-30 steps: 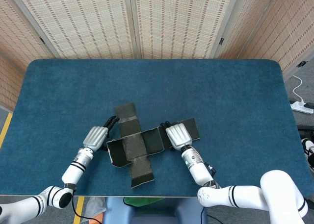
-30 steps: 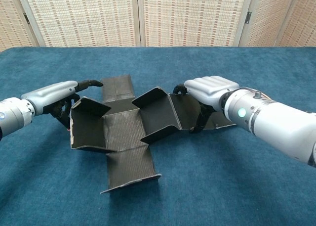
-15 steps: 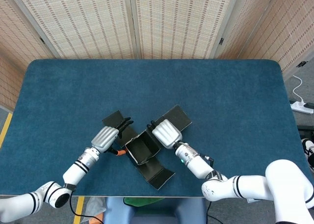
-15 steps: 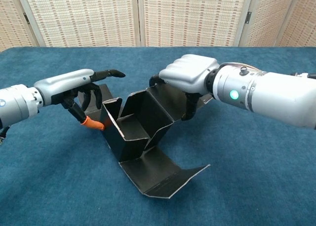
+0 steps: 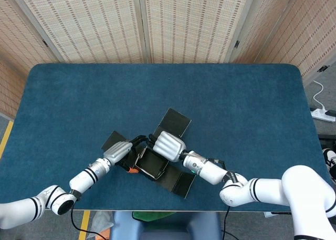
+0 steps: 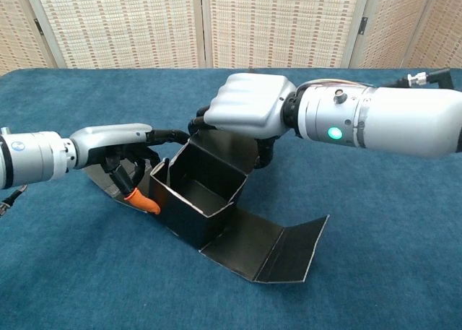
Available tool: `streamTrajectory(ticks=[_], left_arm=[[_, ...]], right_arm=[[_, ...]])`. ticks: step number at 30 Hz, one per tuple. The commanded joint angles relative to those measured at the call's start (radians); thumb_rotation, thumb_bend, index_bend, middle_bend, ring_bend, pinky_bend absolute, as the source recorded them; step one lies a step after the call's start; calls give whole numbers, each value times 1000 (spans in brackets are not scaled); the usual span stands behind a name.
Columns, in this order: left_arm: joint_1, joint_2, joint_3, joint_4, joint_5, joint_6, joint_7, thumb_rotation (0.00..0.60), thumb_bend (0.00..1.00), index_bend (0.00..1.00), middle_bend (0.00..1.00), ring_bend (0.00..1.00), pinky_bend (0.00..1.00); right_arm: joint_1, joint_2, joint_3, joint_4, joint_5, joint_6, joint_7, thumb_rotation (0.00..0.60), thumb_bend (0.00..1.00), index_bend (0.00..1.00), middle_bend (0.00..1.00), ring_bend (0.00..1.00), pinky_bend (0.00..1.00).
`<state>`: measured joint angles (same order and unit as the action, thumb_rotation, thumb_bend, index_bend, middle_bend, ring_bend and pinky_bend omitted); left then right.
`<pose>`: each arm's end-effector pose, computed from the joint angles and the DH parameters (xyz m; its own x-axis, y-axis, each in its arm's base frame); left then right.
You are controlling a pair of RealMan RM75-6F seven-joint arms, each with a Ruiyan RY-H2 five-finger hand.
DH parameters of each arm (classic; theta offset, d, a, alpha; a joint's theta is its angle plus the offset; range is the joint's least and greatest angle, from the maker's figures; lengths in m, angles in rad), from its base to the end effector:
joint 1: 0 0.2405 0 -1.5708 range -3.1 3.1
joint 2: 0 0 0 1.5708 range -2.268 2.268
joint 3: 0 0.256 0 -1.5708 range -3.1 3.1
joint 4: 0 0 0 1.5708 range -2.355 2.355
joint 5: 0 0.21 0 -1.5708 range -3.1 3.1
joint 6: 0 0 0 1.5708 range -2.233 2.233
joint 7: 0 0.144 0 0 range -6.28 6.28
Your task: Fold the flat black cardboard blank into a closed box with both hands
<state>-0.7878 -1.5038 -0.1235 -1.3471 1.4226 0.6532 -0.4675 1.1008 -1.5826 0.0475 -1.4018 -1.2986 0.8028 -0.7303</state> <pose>-0.1656 0.3429 -0.0364 0.1307 0.6477 0.7506 0.9536 -0.2893 0.0835 -0.0488 -0.3477 -0.0593 0.8479 0.2207 0.4821 -0.1496 -0.7728 0.6168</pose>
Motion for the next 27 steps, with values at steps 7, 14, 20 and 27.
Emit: streamTrajectory(ticks=[7, 14, 20, 27], left_arm=[[-67, -1, 60, 53, 108, -69, -341, 600, 181, 0, 0, 466, 613], [-93, -22, 101, 108, 165, -48, -526, 600, 180, 157, 118, 491, 607], [-98, -41, 125, 147, 174, -21, -585, 600, 181, 347, 302, 531, 623], [-93, -47, 138, 160, 152, -2, -575, 600, 181, 384, 335, 536, 624]], right_arm=[[29, -39, -18, 149, -190, 17, 196, 600, 235, 402, 393, 772, 1000], [30, -75, -22, 222, -261, 54, 277, 600, 235, 400, 328, 772, 1000], [17, -95, -2, 245, -242, 53, 268, 600, 244, 58, 107, 747, 1000], [-4, -72, 15, 193, -217, 52, 229, 600, 193, 0, 0, 687, 1000]])
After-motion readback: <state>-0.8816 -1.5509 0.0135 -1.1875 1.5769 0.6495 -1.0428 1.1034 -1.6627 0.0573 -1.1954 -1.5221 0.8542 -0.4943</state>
